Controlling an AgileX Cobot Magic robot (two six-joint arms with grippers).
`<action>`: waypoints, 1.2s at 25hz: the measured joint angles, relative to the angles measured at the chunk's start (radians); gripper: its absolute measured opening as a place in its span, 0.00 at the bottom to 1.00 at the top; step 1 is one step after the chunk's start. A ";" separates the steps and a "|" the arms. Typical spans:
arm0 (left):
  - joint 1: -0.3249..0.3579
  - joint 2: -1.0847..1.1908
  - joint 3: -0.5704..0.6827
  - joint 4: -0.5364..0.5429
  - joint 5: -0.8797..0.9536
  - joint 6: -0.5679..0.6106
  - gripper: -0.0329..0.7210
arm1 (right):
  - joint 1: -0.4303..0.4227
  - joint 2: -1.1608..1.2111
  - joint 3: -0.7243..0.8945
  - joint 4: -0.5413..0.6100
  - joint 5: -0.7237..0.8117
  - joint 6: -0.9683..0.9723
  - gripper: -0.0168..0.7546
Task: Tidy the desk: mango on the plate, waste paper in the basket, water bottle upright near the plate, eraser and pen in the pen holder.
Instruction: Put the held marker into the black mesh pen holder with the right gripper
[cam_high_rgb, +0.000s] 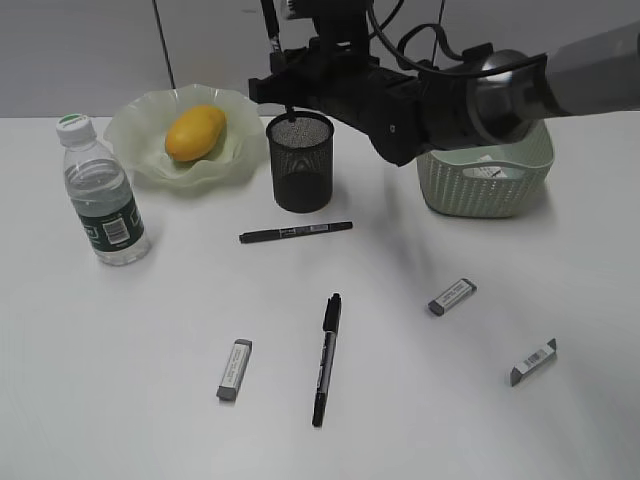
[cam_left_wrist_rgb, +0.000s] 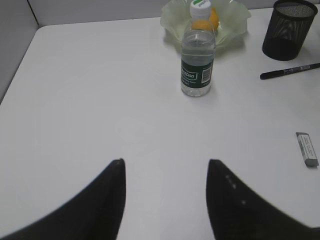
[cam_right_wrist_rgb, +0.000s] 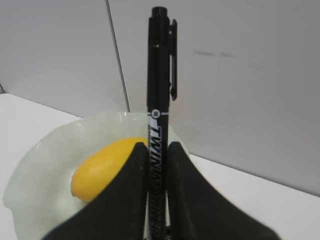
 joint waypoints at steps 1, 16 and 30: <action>0.000 0.000 0.000 0.000 0.000 0.000 0.57 | 0.000 0.008 0.000 0.000 0.000 -0.001 0.14; 0.000 0.000 0.000 0.000 0.000 0.000 0.55 | -0.001 0.028 0.189 0.086 -0.305 -0.067 0.14; 0.000 0.000 0.000 0.000 0.000 0.000 0.54 | -0.001 0.111 0.194 0.094 -0.439 -0.088 0.14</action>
